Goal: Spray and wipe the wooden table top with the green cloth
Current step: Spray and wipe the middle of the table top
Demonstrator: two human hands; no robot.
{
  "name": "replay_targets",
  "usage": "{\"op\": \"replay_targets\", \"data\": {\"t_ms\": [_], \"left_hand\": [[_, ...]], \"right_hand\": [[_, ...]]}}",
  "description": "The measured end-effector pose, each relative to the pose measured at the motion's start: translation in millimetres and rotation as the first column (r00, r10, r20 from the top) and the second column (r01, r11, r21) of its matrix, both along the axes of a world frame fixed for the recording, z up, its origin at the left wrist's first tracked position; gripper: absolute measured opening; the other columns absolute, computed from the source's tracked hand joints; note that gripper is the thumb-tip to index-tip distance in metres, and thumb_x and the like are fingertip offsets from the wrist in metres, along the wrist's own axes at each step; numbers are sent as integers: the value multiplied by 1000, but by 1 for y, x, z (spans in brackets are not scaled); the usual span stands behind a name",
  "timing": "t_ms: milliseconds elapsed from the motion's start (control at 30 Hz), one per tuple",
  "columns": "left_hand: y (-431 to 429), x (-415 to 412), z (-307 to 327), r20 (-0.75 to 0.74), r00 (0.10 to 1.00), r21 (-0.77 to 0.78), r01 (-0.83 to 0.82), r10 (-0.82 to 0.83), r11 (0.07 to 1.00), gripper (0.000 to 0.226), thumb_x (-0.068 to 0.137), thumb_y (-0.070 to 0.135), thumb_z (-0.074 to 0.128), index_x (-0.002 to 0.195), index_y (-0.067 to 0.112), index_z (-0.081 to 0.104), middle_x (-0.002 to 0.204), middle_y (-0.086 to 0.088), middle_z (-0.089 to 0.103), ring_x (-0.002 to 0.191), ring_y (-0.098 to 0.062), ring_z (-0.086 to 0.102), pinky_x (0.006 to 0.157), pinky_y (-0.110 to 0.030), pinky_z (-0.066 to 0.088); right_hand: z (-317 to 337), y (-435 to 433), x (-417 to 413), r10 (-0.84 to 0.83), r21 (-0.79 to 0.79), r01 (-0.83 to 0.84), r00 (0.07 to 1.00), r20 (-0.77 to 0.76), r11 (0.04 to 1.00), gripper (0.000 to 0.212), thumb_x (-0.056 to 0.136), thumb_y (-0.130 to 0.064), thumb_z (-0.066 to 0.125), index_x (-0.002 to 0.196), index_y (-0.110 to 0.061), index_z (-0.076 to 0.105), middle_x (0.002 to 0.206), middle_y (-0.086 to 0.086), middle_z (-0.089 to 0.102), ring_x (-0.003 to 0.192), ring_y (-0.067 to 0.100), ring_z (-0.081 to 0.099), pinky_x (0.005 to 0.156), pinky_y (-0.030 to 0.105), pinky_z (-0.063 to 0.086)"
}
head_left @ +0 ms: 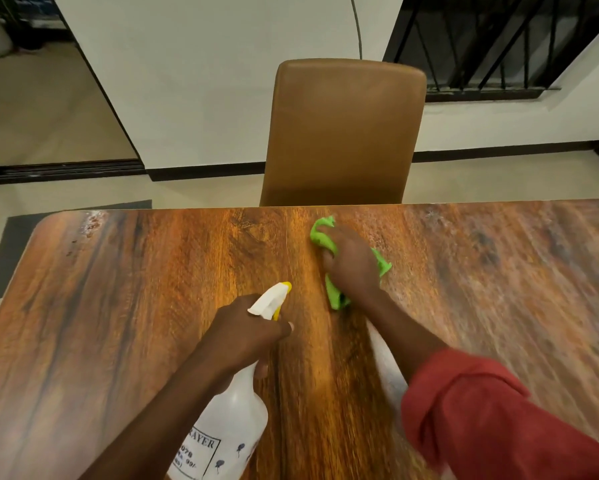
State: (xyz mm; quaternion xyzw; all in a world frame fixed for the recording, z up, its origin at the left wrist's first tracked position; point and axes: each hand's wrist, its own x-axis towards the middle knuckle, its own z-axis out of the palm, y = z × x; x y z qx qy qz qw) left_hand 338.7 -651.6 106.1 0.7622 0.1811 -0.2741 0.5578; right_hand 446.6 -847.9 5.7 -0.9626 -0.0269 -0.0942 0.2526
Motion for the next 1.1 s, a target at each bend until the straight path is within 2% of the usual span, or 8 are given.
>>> {"op": "replay_targets", "data": {"t_ms": [100, 200, 300, 400, 567, 733, 933, 1100], "left_hand": [[5, -5, -1, -6, 1000, 3, 8, -8, 1000, 35, 81, 21, 74, 110, 28, 55, 76, -7, 62, 43, -22, 50, 50, -28, 44], [8, -17, -3, -3, 998, -8, 57, -57, 998, 38, 79, 21, 74, 112, 33, 60, 75, -5, 66, 50, -25, 56, 52, -30, 47], [7, -25, -4, -26, 997, -32, 65, -66, 997, 41, 79, 23, 75, 114, 36, 57, 88, -4, 69, 52, -26, 58, 52, -30, 49], [5, -27, -8, -38, 998, -24, 56, -57, 998, 46, 79, 24, 75, 120, 34, 55, 78, 0, 65, 46, -20, 54, 47, -26, 46], [6, -26, -3, -29, 999, -17, 13, -13, 1000, 46, 80, 22, 74, 122, 31, 56, 73, -6, 58, 38, -16, 49, 43, -24, 42], [27, -32, 2, -31, 999, -45, -14, 12, 999, 42, 79, 23, 76, 112, 38, 56, 57, -1, 57, 44, -22, 49, 50, -29, 44], [46, -55, 1, -24, 1000, -12, 16, -16, 1000, 47, 81, 18, 75, 123, 28, 57, 59, -2, 56, 42, -21, 48, 45, -26, 41], [49, -83, 9, -18, 996, 35, 87, -87, 996, 60, 71, 32, 79, 127, 33, 58, 104, 2, 69, 69, -25, 66, 58, -29, 50]], "right_hand": [[-4, -2, 32, -148, 25, 148, 989, 11, 989, 42, 86, -18, 60, 129, -19, 58, 133, 6, 56, 122, 23, 50, 100, 40, 44], [-5, 5, 53, -145, 13, 145, 989, -1, 989, 41, 85, -15, 57, 126, -17, 60, 126, 6, 60, 117, 25, 53, 93, 37, 46], [1, 27, 58, -81, 15, 82, 997, -10, 997, 42, 84, -14, 56, 125, -16, 61, 123, 7, 61, 111, 26, 56, 86, 35, 46], [-1, 59, 32, 37, 12, -37, 999, -23, 999, 47, 85, -16, 59, 132, -19, 55, 137, 8, 53, 125, 25, 48, 99, 37, 41], [-6, 51, -18, 201, 30, -201, 979, -20, 979, 44, 82, -18, 62, 126, -22, 61, 133, 5, 57, 122, 23, 53, 95, 38, 45], [-4, 40, 5, -52, -8, 52, 998, -32, 999, 47, 86, -22, 59, 133, -21, 55, 142, 5, 48, 129, 23, 45, 101, 36, 40], [-8, 66, -68, 41, 48, -39, 998, -45, 998, 52, 80, -8, 61, 130, -20, 59, 138, 8, 53, 124, 26, 51, 98, 34, 41], [1, 67, -167, 40, 171, -23, 995, -92, 985, 54, 73, -23, 46, 123, -20, 64, 131, 8, 58, 120, 21, 54, 98, 20, 33]]}}
